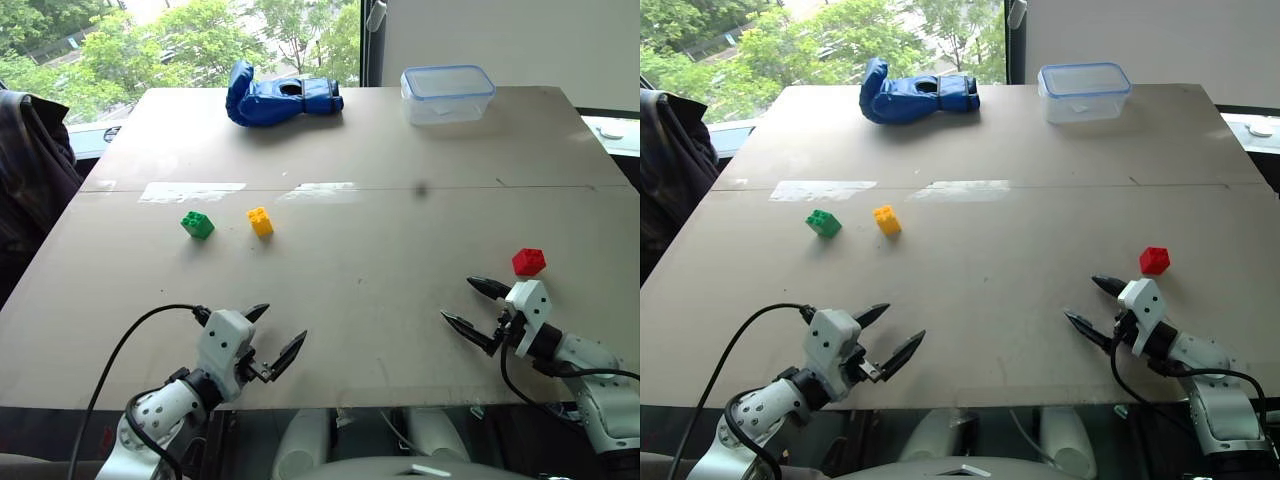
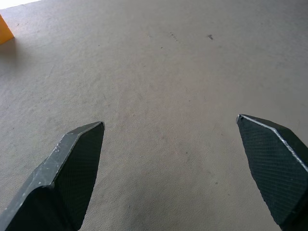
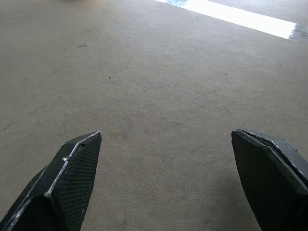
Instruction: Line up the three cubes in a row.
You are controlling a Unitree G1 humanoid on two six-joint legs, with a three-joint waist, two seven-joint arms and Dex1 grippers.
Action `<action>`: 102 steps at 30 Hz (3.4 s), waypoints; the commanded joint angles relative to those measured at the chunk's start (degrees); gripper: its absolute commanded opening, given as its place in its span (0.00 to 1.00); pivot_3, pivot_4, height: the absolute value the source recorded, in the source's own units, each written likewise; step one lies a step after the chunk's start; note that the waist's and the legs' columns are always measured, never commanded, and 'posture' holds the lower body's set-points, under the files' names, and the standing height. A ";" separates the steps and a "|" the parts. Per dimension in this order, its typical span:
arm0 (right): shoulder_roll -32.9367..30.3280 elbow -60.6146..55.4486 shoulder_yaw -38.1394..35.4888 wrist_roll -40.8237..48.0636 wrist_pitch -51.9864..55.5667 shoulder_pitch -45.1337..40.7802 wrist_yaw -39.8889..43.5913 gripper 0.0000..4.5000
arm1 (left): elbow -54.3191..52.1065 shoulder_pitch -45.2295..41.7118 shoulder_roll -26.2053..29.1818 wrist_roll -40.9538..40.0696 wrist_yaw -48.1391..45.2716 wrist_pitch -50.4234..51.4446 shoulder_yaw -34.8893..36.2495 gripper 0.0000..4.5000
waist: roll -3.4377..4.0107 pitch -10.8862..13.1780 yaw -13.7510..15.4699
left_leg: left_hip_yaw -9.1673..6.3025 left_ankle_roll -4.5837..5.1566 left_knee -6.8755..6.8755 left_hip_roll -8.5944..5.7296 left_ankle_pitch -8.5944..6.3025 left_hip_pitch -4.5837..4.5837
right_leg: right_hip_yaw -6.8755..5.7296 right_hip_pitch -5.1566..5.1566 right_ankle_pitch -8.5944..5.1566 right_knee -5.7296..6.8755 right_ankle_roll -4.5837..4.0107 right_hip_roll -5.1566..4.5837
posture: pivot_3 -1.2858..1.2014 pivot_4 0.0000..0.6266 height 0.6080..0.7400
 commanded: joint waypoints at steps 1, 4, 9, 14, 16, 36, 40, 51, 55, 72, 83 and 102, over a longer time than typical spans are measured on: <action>0.22 -0.52 -0.98 0.12 -1.68 -0.30 -0.17 0.99 | -1.27 0.31 0.16 -0.48 -0.73 -0.58 -0.75 1.00 | 0.00 0.00 0.00 | 0.00 0.00 0.00 0.00 0.00 0.00 | 0.00 0.00 0.00 0.00 0.00 0.00 | 0.52 0.24 1.00; 0.15 0.60 -1.08 -0.08 -2.66 -0.64 0.15 0.99 | -1.10 0.45 -0.11 -0.30 -0.65 -0.67 -1.19 1.00 | 0.00 0.00 -0.01 | 0.00 0.00 0.00 0.00 0.00 0.00 | 0.00 0.00 0.00 0.00 0.00 0.00 | 0.52 0.24 1.00; 0.07 1.48 -1.13 -0.19 -3.59 -0.88 0.35 0.99 | -1.05 0.41 -0.26 0.17 -0.29 -0.84 -1.82 1.00 | 0.00 0.00 -0.01 | 0.00 0.00 0.00 0.00 0.00 0.01 | 0.01 0.00 0.00 0.01 0.00 0.01 | 0.52 0.24 1.00; 0.09 1.76 -0.98 -0.24 -4.29 -0.73 0.40 0.99 | -1.11 0.71 -0.27 0.23 -0.32 -0.98 -2.05 1.00 | 0.00 0.00 -0.01 | 0.01 0.00 0.00 0.00 0.00 0.00 | 0.01 0.00 0.00 0.01 0.00 0.01 | 0.52 0.24 1.00; 0.07 1.91 -1.04 -0.22 -4.43 -0.75 0.40 0.99 | -1.07 0.61 -0.26 0.22 -0.29 -0.92 -2.12 1.00 | 0.00 0.00 -0.01 | 0.01 0.00 0.00 0.00 0.00 0.01 | 0.01 0.00 0.00 0.01 0.00 0.01 | 0.52 0.24 1.00; 6.47 -5.29 -16.28 -0.34 2.92 5.08 -23.09 0.99 | -6.43 -24.46 14.27 -17.97 -16.89 11.86 -2.69 1.00 | 0.18 -0.05 0.07 | 0.08 -0.01 0.06 -0.02 0.00 0.02 | 0.07 0.01 0.01 0.10 -0.01 0.07 | 0.52 0.24 1.00; 9.17 -7.29 -14.37 -0.70 8.49 2.03 -28.05 0.99 | -3.94 -30.97 18.22 -20.76 -21.84 14.72 -2.45 1.00 | 0.23 -0.02 -0.95 | 0.26 0.00 0.05 0.00 0.00 0.12 | 0.26 0.00 0.01 0.13 -0.02 0.27 | 0.52 0.24 1.00; 12.78 -5.12 -13.13 -2.18 14.75 -6.25 -35.89 0.99 | -0.14 -38.52 21.87 -22.75 -26.12 16.65 -1.09 1.00 | 0.29 0.01 -1.16 | 0.22 0.01 0.04 0.01 0.00 0.01 | 0.27 -0.11 0.01 0.12 -0.02 0.36 | 0.52 0.24 1.00; 12.26 -2.50 -13.96 -2.01 14.66 -8.60 -36.25 0.99 | -1.25 -39.28 21.41 -24.55 -25.54 18.05 -0.55 1.00 | 0.29 0.02 -1.21 | 0.22 0.01 0.04 0.01 -0.01 0.00 | 0.27 -0.12 0.01 0.12 -0.02 0.36 | 0.52 0.24 1.00; 6.61 0.41 -8.76 -2.83 10.60 -11.83 -23.91 0.28 | -3.48 -35.89 22.20 -27.17 -23.59 19.42 2.94 1.00 | 0.33 0.05 -1.65 | 0.28 0.03 0.04 0.02 -0.02 0.02 | 0.35 -0.13 0.02 0.13 -0.01 0.36 | 0.52 0.24 1.00; -2.51 26.39 8.94 -0.10 -8.16 -34.10 28.63 0.28 | -2.28 -26.94 26.23 -25.38 -29.08 17.08 8.16 1.00 | 0.18 0.23 -1.29 | 0.33 0.10 0.08 0.25 -0.06 0.03 | 0.30 -0.13 0.03 0.09 -0.02 0.46 | 0.52 0.24 1.00; -0.05 65.49 18.71 0.21 -25.45 -56.66 44.36 0.69 | -5.37 -21.38 25.45 -25.60 -27.66 16.64 12.41 1.00 | 0.13 0.38 -1.59 | 0.29 -0.11 0.05 0.26 0.05 -0.06 | 0.34 -0.22 0.07 0.08 -0.02 0.28 | 0.52 0.24 1.00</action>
